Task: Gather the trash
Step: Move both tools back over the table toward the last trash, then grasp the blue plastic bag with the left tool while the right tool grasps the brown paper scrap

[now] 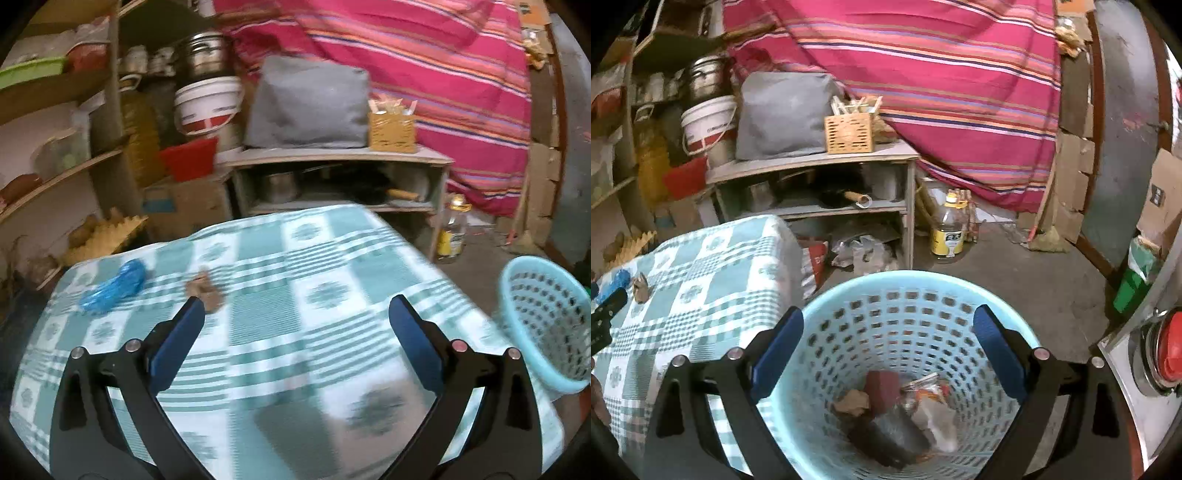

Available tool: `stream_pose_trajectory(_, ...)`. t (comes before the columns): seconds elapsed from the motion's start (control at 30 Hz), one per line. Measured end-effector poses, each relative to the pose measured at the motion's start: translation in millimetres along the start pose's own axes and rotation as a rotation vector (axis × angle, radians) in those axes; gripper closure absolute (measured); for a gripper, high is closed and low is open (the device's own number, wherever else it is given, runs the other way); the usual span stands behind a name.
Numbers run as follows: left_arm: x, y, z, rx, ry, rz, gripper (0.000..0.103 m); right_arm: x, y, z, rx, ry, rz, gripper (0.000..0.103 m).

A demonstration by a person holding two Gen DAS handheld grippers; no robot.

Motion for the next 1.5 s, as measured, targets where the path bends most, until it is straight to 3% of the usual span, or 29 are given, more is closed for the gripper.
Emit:
stream_pose_trajectory(0.43, 49.5, 26.5, -152.0, -0.160, -0.088, -0.115, 0.006, 34.2, 22.6, -146.2, -0.148, -0.134, -0.069, 0.012)
stream_pose_trajectory(0.67, 67.4, 48.4, -215.9, -0.177, -0.162, -0.171, 0.006, 48.1, 32.8, -201.9, -0.218, -0.176, -0.108, 0.012)
stream_pose_trajectory(0.87, 73.8, 70.5, -245.1, -0.144, -0.247, -0.195, 0.006, 60.2, 40.1, -239.1, -0.250, -0.235, -0.136, 0.012)
stream_pose_trajectory(0.97, 67.1, 89.0, -251.7, -0.157, -0.208, -0.215, 0.006, 63.8, 44.4, -254.2, -0.250, -0.281, -0.146, 0.012)
stream_pose_trajectory(1.13, 57.6, 123.4, -250.2, -0.100, -0.167, -0.239, 0.007, 64.8, 53.9, -274.8, -0.257, -0.304, -0.182, 0.012)
stream_pose_trajectory(1.23, 61.6, 146.2, -251.2, -0.059, -0.152, -0.302, 0.027, 62.4, 57.6, -288.6, -0.277, -0.292, -0.201, 0.012)
stream_pose_trajectory(1.27, 62.2, 152.3, -254.8, -0.032, -0.171, -0.315, 0.041, 62.0, 58.6, -295.1, -0.278, -0.300, -0.205, 0.012)
stream_pose_trajectory(1.4, 65.1, 152.3, -263.2, -0.019, -0.180, -0.319, 0.074, 60.1, 58.9, -322.3, -0.297, -0.331, -0.206, 0.012)
stream_pose_trajectory(1.5, 72.7, 142.0, -267.4, 0.002, -0.186, -0.320, 0.089, 58.5, 59.9, -346.9, -0.325, -0.343, -0.210, 0.012)
Point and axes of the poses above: each gripper's, at about its wrist camera, not at the fingertips, and y roughly the way its jaws point, z to its right, x to its underside, the point moved 5 cm from there along y, roughly the way its jaws point, and after that the axes turned 7 degrees about y, right-handed, at the moved point
